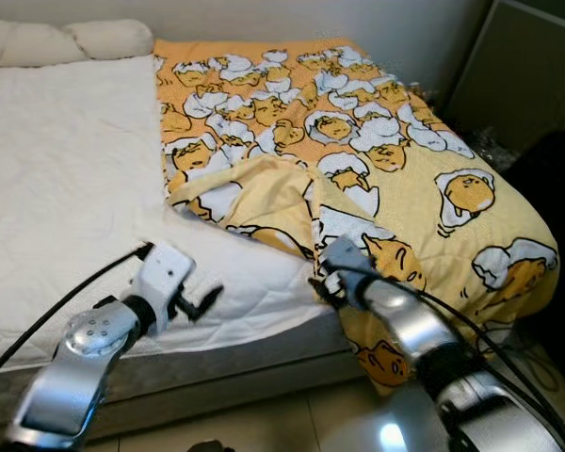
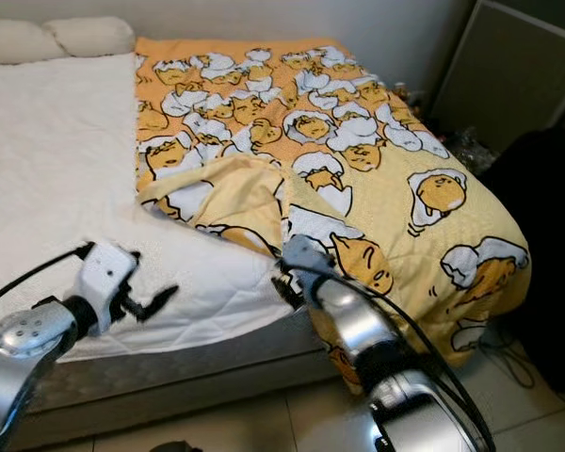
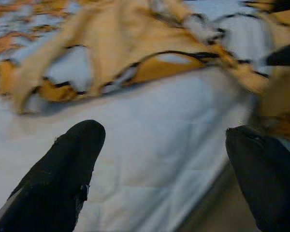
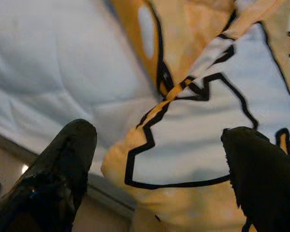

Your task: Clean up the room

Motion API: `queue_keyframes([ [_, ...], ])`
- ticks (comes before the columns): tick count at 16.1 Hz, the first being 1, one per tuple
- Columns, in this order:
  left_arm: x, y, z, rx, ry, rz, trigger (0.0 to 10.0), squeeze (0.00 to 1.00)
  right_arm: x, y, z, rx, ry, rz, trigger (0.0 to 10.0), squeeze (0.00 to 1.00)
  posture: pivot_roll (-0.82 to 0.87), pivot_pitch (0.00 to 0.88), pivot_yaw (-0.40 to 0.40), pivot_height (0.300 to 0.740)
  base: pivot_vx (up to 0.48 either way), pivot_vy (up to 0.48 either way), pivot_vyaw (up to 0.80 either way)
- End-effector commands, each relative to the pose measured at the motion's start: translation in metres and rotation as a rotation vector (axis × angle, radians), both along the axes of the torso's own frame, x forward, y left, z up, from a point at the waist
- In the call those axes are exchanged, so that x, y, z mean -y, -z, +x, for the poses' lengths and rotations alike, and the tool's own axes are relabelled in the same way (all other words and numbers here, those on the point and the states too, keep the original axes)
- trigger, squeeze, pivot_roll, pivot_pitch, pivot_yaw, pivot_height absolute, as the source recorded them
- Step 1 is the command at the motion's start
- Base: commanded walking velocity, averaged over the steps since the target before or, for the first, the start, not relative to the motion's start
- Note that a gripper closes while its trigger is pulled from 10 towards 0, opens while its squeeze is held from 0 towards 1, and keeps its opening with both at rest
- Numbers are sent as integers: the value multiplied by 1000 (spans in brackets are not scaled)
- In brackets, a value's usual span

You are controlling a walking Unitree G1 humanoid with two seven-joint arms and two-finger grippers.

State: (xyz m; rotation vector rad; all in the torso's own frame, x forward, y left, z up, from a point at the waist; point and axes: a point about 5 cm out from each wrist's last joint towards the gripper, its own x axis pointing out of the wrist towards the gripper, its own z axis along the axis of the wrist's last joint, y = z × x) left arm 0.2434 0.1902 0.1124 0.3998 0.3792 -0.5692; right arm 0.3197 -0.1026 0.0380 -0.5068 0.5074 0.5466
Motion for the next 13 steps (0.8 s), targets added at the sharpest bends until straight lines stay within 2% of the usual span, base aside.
queue_keyframes([
  [1,4,-3,-2,-7,38,-5,10000,0,-1,-3,3,26,-14,-30,10000,1000,9,0,-22,740,0,0,0],
  [2,7,-5,-16,-75,131,11,10000,0,-15,1,6,91,-80,-152,10000,0,39,0,-17,740,0,0,0],
  [4,7,-8,-26,-112,174,34,10000,0,-23,7,4,130,-134,-257,10000,0,74,0,-18,740,0,0,0],
  [5,7,-9,-28,-115,173,39,10000,0,-24,10,3,123,-135,-258,10000,0,77,0,-18,740,0,0,0],
  [7,9,-12,-35,-133,182,39,10000,0,-22,15,0,146,-161,-334,10000,0,120,0,-26,740,0,0,0],
  [11,11,-22,-48,-151,195,42,10000,0,-13,17,1,193,-119,-389,10000,0,176,39,-35,740,0,0,0],
  [13,13,-26,-58,-165,209,42,10000,0,-6,23,-3,211,-126,-443,8078,0,208,63,-34,740,0,0,0],
])
